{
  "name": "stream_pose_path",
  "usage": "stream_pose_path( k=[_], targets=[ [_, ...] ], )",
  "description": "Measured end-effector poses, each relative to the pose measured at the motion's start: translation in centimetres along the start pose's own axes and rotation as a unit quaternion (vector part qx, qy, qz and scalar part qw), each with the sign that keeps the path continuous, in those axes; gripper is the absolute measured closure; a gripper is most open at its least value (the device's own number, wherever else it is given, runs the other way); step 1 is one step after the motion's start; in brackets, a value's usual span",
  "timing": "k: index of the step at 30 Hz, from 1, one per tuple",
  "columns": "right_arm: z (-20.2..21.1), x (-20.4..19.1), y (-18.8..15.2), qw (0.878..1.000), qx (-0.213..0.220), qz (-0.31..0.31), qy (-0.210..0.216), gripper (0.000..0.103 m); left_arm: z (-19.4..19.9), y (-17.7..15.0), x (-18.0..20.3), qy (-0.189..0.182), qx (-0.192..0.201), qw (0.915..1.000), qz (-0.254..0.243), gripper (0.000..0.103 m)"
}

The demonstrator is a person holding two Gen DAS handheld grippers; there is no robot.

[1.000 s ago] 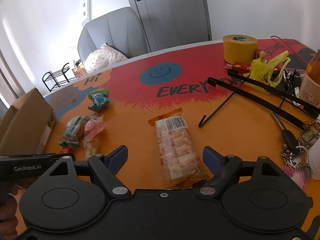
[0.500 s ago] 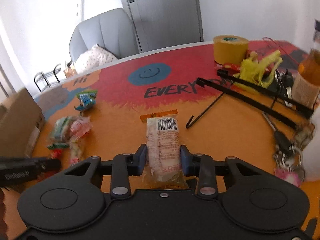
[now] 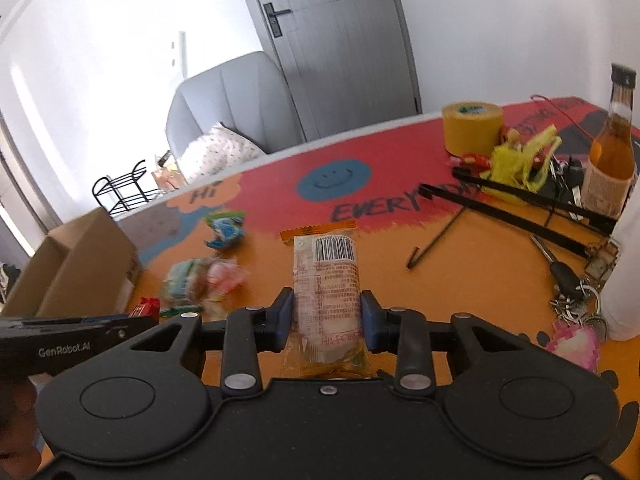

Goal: Organize snacks
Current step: 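Grasp the red candy bar with left tool while right tool grasps striped cake pack, then carry both snacks over the cardboard box and open both tools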

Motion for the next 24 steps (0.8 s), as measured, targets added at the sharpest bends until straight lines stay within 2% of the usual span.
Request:
stream_pose_path(
  k=[13,24],
  targets=[
    [1.4,-4.1,1.3,0.999,0.024,0.021,0.025,0.070,3.7,2.0,-1.9,-0.009,0.040,0.9990,0.015,0.085],
    [1.6,-9.0,2.4,0.997,0.040,0.045,0.053,0.070,6.4,3.1,-5.9,0.001,0.066,0.9970,0.040,0.085]
  ],
)
Point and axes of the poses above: each gripper's, at about its wrist camera, not at the fingertips, and z roughly against the way its jaws point, x to its right, y to its top, the point moved 9 cm from there along -z, roughly the way its jaws point, and after that the axes turned 10 degrees about y, right-handed, at the moved point
